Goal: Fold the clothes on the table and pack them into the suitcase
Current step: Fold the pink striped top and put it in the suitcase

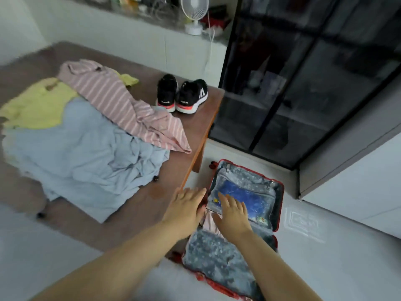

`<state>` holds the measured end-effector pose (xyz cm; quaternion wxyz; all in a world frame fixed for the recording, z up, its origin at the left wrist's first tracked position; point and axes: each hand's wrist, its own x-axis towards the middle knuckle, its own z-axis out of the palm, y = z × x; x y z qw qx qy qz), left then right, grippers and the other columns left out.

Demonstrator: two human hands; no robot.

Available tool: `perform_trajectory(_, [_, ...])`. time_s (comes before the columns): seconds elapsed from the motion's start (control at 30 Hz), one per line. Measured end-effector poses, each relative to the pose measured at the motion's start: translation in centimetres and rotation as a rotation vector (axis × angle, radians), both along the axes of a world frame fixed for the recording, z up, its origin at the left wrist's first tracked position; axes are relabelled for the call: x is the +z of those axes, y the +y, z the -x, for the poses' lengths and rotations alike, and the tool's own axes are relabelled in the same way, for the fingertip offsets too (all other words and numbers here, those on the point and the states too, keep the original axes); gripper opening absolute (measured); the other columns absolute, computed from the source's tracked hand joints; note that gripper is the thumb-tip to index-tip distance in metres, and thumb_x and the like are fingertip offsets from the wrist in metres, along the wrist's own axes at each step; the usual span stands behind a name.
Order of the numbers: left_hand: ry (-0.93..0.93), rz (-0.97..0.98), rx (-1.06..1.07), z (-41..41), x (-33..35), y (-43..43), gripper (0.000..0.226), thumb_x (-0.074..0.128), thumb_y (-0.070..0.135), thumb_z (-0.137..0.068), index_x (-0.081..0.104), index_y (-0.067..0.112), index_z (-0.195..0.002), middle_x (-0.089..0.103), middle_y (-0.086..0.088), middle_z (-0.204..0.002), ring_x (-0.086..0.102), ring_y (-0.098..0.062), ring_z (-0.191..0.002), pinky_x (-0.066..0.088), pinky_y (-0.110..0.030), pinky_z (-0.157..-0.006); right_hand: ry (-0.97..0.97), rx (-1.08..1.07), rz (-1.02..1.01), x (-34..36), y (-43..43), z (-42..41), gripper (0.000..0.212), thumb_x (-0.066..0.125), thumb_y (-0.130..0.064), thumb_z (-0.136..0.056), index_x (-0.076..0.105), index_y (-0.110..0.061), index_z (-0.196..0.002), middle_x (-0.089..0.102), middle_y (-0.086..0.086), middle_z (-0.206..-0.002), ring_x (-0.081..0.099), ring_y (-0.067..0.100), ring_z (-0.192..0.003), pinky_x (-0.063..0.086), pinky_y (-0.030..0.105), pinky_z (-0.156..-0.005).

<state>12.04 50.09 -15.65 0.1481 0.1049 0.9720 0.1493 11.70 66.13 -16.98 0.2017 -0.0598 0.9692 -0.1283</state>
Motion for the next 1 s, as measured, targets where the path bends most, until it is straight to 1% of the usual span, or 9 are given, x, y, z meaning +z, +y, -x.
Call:
perform_trajectory(0.13, [0.022, -0.026, 0.058, -3.5, 2.2, -7.8, 0.055, 0.028, 0.037, -0.099, 0.007, 0.027, -0.148, 0.021, -0.002, -0.153, 0.012, -0.021, -0.143, -0.001, -0.038, -0.118, 0.076, -0.03, 0.048, 2.7, -6.5, 0.0, 0.062, 0.04, -0.044, -0.095, 0.017, -0.022, -0.147, 0.022, 0.004, -0.153, 0.023, 0.026, -0.14, 0.013, 0.041, -0.116])
perform_trajectory(0.23, [0.029, -0.039, 0.132, -5.5, 2.9, -16.2, 0.056, 0.029, 0.038, -0.099, 0.005, 0.026, -0.149, 0.02, 0.0, -0.154, 0.012, -0.019, -0.143, 0.002, -0.037, -0.118, 0.063, -0.034, 0.09, 3.9, -13.9, -1.0, 0.081, 0.019, -0.063, -0.079, 0.025, -0.015, -0.144, 0.03, 0.007, -0.148, 0.031, 0.03, -0.134, 0.02, 0.04, -0.113])
perform_trajectory(0.27, [0.035, -0.027, 0.154, -5.8, 3.1, -19.0, 0.057, 0.03, 0.037, -0.099, 0.005, 0.025, -0.149, 0.02, 0.0, -0.154, 0.013, -0.019, -0.143, 0.002, -0.037, -0.117, 0.053, -0.038, 0.106, 4.0, -16.2, -1.4, 0.084, 0.016, -0.064, -0.077, 0.026, -0.013, -0.143, 0.031, 0.009, -0.147, 0.032, 0.03, -0.133, 0.021, 0.04, -0.112])
perform_trajectory(0.33, [0.04, -0.009, 0.194, -6.1, 3.6, -23.5, 0.058, 0.032, 0.034, -0.099, 0.005, 0.021, -0.149, 0.02, -0.002, -0.153, 0.014, -0.02, -0.142, 0.003, -0.038, -0.117, 0.049, -0.052, 0.157, 4.2, -20.3, -1.9, 0.068, 0.029, -0.053, -0.089, 0.022, -0.016, -0.145, 0.03, 0.009, -0.148, 0.029, 0.03, -0.135, 0.019, 0.039, -0.111])
perform_trajectory(0.4, [0.043, -0.003, 0.218, -5.9, 4.3, -26.6, 0.059, 0.031, 0.034, -0.099, 0.002, 0.02, -0.149, 0.02, -0.003, -0.153, 0.014, -0.021, -0.142, 0.003, -0.038, -0.117, 0.047, -0.037, 0.211, 4.5, -23.5, -2.2, 0.062, 0.037, -0.043, -0.093, 0.016, -0.02, -0.147, 0.027, 0.008, -0.149, 0.026, 0.029, -0.136, 0.018, 0.038, -0.111])
perform_trajectory(0.57, [0.12, 0.031, 0.191, -3.2, 6.3, -30.6, 0.06, 0.032, 0.035, -0.098, 0.003, 0.02, -0.149, 0.025, -0.002, -0.151, 0.019, -0.02, -0.14, 0.006, -0.038, -0.116, 0.073, -0.01, 0.257, 6.1, -28.2, -1.1, 0.058, 0.047, -0.034, -0.095, 0.021, -0.021, -0.146, 0.026, 0.004, -0.151, 0.026, 0.026, -0.137, 0.018, 0.036, -0.111])
perform_trajectory(0.77, [0.235, -0.016, 0.159, 1.7, 8.5, -31.7, 0.061, 0.037, 0.032, -0.098, 0.007, 0.017, -0.149, 0.031, -0.004, -0.147, 0.024, -0.023, -0.137, 0.009, -0.04, -0.116, 0.128, -0.037, 0.248, 8.1, -28.1, 5.4, 0.057, 0.048, -0.033, -0.094, 0.027, -0.019, -0.144, 0.029, 0.006, -0.15, 0.026, 0.028, -0.136, 0.02, 0.039, -0.111])
perform_trajectory(0.9, [0.251, 0.031, 0.186, 4.4, 9.5, -32.6, 0.061, 0.036, 0.032, -0.098, 0.005, 0.017, -0.149, 0.028, -0.005, -0.149, 0.022, -0.023, -0.138, 0.006, -0.039, -0.115, 0.159, 0.007, 0.265, 8.7, -28.0, 9.3, 0.051, 0.051, -0.032, -0.093, 0.036, -0.019, -0.14, 0.035, 0.005, -0.147, 0.03, 0.029, -0.134, 0.024, 0.041, -0.111])
perform_trajectory(1.0, [0.274, 0.058, 0.224, 7.4, 10.4, -34.2, 0.061, 0.036, 0.033, -0.098, 0.006, 0.016, -0.149, 0.031, -0.007, -0.147, 0.025, -0.025, -0.136, 0.008, -0.04, -0.115, 0.19, 0.046, 0.302, 9.2, -29.9, 12.6, 0.052, 0.052, -0.029, -0.092, 0.037, -0.018, -0.14, 0.037, 0.006, -0.146, 0.032, 0.028, -0.135, 0.021, 0.04, -0.113])
